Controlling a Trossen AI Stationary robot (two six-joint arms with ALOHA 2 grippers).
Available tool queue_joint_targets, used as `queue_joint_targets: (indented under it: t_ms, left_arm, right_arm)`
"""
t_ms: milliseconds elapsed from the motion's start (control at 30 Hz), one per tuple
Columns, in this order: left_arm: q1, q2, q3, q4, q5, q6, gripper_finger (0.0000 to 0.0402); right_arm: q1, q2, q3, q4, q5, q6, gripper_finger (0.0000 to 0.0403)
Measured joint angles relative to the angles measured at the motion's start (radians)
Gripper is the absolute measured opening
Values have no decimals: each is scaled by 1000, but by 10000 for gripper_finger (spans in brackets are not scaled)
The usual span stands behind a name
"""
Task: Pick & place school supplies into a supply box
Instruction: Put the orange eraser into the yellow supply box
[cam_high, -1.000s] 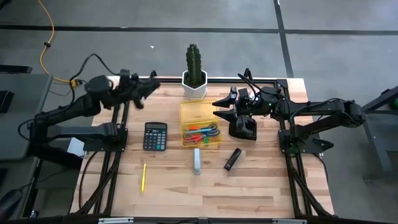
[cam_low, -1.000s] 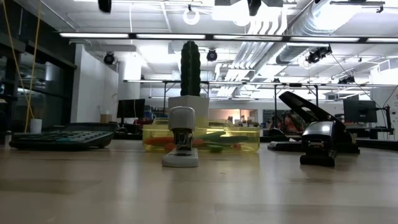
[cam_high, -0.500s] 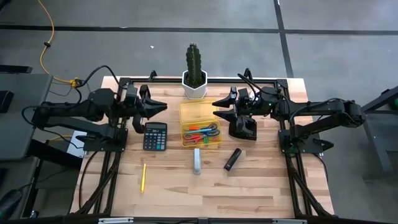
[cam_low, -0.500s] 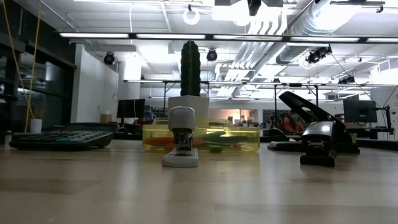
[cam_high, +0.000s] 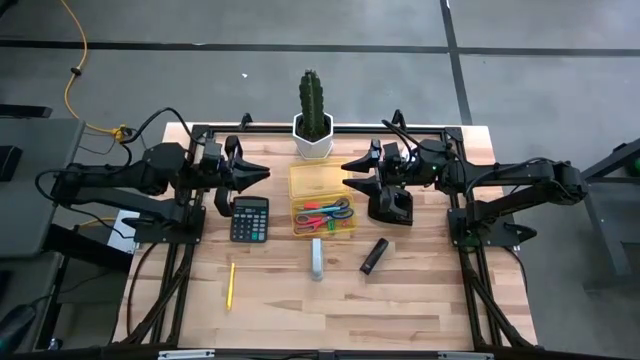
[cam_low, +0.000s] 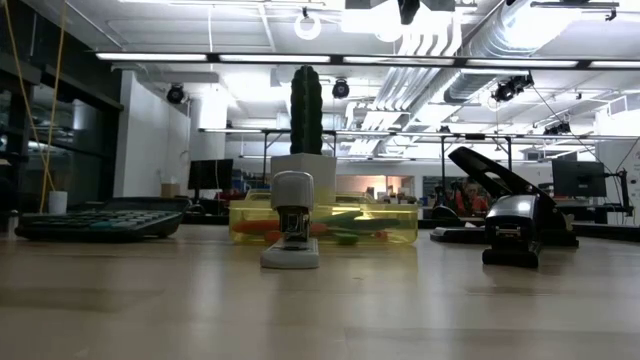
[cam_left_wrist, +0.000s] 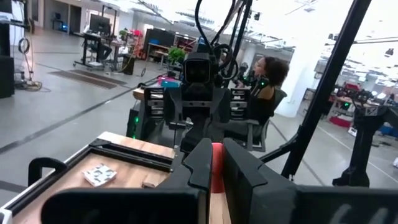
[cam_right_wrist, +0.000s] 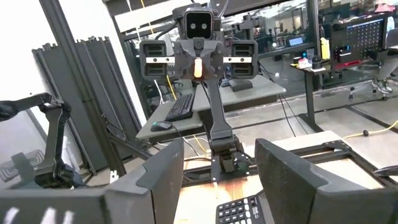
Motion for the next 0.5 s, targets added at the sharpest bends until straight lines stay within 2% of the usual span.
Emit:
queue_joint_targets:
  t_ms: [267,500]
  left_arm:
    - [0,64,0,3,-15,-18,11]
    - [0,255,16,-10,-26,-59,11]
  right_arm:
    - [0,0,0,0,0,1,190]
    - [0,0,0,1,0,1,190]
